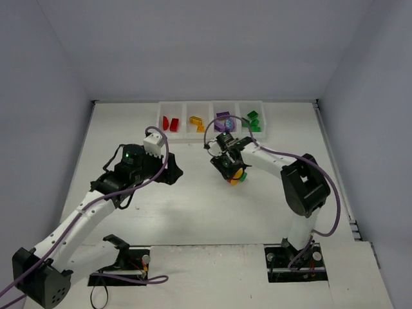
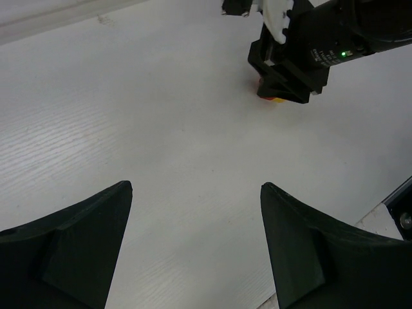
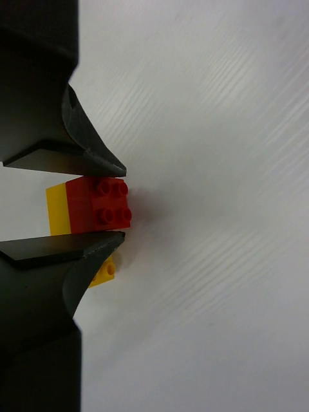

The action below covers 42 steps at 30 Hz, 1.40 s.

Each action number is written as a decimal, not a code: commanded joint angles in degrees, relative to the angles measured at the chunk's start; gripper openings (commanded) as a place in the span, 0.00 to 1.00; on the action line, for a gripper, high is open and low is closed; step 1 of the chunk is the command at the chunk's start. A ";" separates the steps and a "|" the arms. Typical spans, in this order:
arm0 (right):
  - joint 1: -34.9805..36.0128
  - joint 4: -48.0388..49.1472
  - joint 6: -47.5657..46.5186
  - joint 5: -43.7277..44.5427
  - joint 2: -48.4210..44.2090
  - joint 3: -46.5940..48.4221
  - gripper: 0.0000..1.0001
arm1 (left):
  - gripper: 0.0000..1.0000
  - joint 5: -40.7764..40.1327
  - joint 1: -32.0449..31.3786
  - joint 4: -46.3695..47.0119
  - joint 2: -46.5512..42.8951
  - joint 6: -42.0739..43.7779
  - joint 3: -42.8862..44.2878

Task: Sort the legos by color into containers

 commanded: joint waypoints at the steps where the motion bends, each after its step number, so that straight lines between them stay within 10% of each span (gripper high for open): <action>1: 5.60 0.40 -1.83 -1.51 3.63 7.90 0.00 | 0.74 -4.76 0.19 -0.20 -3.95 -1.77 0.27; 6: 11.06 0.49 -2.62 -3.89 11.37 17.04 0.07 | 0.74 -8.46 0.46 -3.54 -8.86 -3.44 -0.52; 13: 14.49 0.49 -4.37 -7.05 15.33 23.56 0.48 | 0.74 -11.45 0.63 -7.24 -13.44 -7.83 -2.54; 21: 12.57 0.49 -9.74 -4.77 5.51 19.71 0.52 | 0.74 -10.23 0.72 -7.42 -13.72 -6.27 -2.64; 42: -0.18 5.24 -4.38 -4.59 -21.75 -8.78 0.50 | 0.74 17.46 0.37 -7.50 27.59 51.29 17.75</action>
